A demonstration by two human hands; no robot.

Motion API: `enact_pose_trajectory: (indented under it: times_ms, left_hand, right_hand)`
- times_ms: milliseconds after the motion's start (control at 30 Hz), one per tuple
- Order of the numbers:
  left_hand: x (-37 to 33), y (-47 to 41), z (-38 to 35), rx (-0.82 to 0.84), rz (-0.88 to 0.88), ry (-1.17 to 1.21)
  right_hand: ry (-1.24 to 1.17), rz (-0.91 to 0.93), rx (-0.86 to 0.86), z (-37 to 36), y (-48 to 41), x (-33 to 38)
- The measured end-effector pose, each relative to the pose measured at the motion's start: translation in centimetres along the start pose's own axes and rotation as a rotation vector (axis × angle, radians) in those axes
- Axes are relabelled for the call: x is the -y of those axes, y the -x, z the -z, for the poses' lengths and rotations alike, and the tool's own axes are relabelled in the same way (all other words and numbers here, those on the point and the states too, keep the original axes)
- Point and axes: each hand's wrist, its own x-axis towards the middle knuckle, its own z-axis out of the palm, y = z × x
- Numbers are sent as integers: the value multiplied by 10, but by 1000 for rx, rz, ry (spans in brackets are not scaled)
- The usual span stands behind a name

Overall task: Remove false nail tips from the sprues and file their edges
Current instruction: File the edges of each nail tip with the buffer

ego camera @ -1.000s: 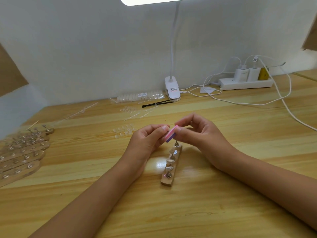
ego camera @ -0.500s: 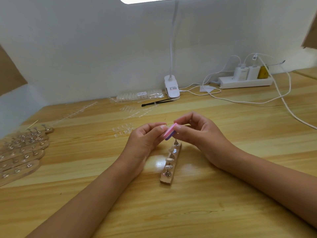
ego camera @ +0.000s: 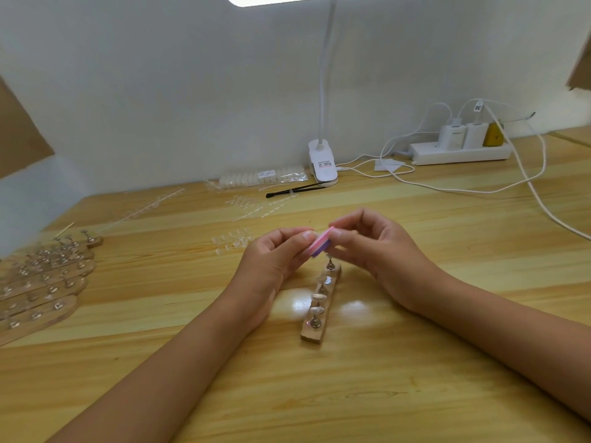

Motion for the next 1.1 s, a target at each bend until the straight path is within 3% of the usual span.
enact_pose_trajectory:
  times_ms: [67, 167, 300, 433, 600, 733, 867, 1000, 1100]
  left_hand:
    - [0, 0, 0, 7, -10, -11]
    - [-1, 0, 0, 3, 7, 37]
    - [1, -1, 2, -3, 8, 64]
    - [0, 0, 1, 11, 1, 45]
    - [0, 0, 2, 32, -17, 32]
    - [-1, 1, 0, 54, -16, -20]
    - [0, 2, 0, 60, -39, -15]
    - [-1, 2, 0, 54, -24, -25]
    - [0, 2, 0, 69, -32, -40]
  right_hand:
    - [37, 7, 28, -2, 0, -2]
    - [-70, 29, -111, 3, -5, 0]
    - [-89, 20, -69, 3, -5, 0]
    - [-73, 26, -161, 6, -5, 2]
    - [67, 3, 23, -2, -1, 0]
    - [17, 91, -79, -1, 0, 5]
    - [87, 71, 74, -6, 5, 4]
    - [48, 97, -40, -5, 2, 5]
    - [59, 72, 25, -4, 3, 5]
